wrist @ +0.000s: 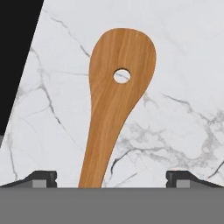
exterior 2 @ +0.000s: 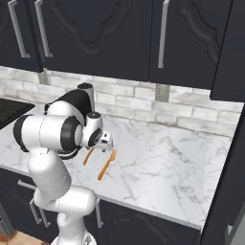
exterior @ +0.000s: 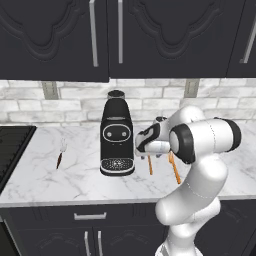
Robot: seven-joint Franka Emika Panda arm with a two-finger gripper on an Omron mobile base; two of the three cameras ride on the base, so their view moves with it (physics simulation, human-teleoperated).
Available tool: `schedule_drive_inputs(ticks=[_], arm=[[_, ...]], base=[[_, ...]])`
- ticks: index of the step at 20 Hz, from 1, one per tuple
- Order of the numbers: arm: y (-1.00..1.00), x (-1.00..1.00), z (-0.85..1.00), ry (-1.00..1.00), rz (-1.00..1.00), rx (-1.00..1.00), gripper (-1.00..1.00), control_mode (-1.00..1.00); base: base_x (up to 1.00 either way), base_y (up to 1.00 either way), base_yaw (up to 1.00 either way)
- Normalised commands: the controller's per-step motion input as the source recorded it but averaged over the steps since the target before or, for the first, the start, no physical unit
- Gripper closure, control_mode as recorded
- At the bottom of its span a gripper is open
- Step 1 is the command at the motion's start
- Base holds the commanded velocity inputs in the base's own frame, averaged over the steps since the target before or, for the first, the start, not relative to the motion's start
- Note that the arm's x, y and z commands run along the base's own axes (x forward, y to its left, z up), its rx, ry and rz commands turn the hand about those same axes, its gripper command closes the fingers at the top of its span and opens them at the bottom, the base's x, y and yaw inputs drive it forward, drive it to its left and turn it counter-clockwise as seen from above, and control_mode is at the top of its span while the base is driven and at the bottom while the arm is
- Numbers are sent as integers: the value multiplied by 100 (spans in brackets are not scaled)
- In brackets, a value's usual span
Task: Organize the utensils by type. Pick up the wooden spoons from the counter and place them in the open cabinet. Then pick up the metallic utensils from the counter and place them in the open drawer.
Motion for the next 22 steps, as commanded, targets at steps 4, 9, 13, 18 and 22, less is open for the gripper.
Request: schedule_drive_inputs(ticks=[4, 9, 13, 18, 22], arm=[[0, 18, -15, 0, 0, 0, -100, -100], [0, 15, -19, 0, 0, 0, -100, -100], [1, 5, -23, 0, 0, 0, -100, -100], [5, 0, -25, 0, 0, 0, -100, -100], [5, 0, -29, 0, 0, -1, -100, -100]], base=[[0, 0, 0], [0, 0, 0], [0, 0, 0], [0, 0, 0], [0, 0, 0]])
